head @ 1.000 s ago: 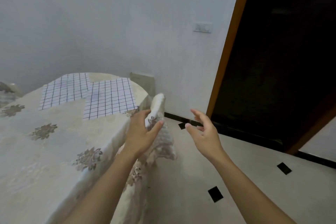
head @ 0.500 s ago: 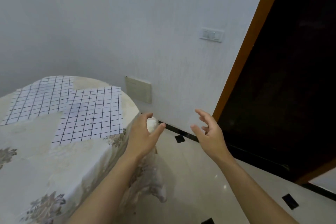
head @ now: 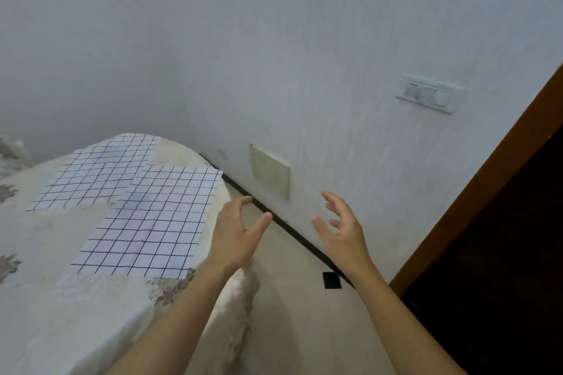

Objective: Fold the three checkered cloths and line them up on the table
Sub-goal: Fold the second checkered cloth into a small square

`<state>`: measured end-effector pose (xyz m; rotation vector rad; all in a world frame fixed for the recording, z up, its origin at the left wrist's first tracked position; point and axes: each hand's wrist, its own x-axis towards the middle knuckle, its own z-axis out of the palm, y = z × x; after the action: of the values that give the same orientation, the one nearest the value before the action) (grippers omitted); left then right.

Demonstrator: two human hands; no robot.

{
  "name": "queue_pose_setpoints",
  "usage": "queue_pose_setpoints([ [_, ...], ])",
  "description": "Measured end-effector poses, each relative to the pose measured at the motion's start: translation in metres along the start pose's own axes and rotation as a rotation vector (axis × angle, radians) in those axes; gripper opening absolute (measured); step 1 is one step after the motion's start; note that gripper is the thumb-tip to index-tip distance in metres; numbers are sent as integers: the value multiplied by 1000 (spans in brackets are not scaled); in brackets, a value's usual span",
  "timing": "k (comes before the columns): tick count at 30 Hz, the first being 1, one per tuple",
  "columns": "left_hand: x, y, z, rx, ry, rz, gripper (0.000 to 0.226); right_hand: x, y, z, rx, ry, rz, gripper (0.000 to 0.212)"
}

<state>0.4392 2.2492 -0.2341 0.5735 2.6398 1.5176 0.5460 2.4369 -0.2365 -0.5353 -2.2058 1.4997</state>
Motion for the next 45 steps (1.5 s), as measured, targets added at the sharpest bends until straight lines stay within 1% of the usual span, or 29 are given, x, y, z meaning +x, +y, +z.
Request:
queue_pose_setpoints([
  [7,66,-13,15,54,130,-139,58,93,21,10,42,-143,9,50],
  [11,118,-27,32,77,201,-161,56,156,31,28,17,-182,-30,51],
  [14,161,-42,46,46,234,-176,54,204,31,44,-12,-223,-71,50],
  [17,204,-62,58,-17,280,-251,54,250,29,61,-74,-299,-97,49],
  [20,246,-74,66,-49,315,-309,56,304,30,76,-135,-359,-174,51],
  [25,292,-84,57,-51,402,-364,56,374,31,109,-88,-437,-133,51],
  [30,329,-102,41,29,485,-433,54,426,37,162,-49,-598,-166,51],
  [36,367,-131,46,75,601,-608,56,494,50,219,28,-799,-165,50],
  [40,400,-128,38,99,705,-672,58,541,31,255,23,-906,-257,53],
  [42,407,-130,27,121,773,-700,57,553,20,275,24,-982,-266,55],
  [45,410,-138,12,156,863,-767,58,561,4,308,62,-1089,-306,50],
])
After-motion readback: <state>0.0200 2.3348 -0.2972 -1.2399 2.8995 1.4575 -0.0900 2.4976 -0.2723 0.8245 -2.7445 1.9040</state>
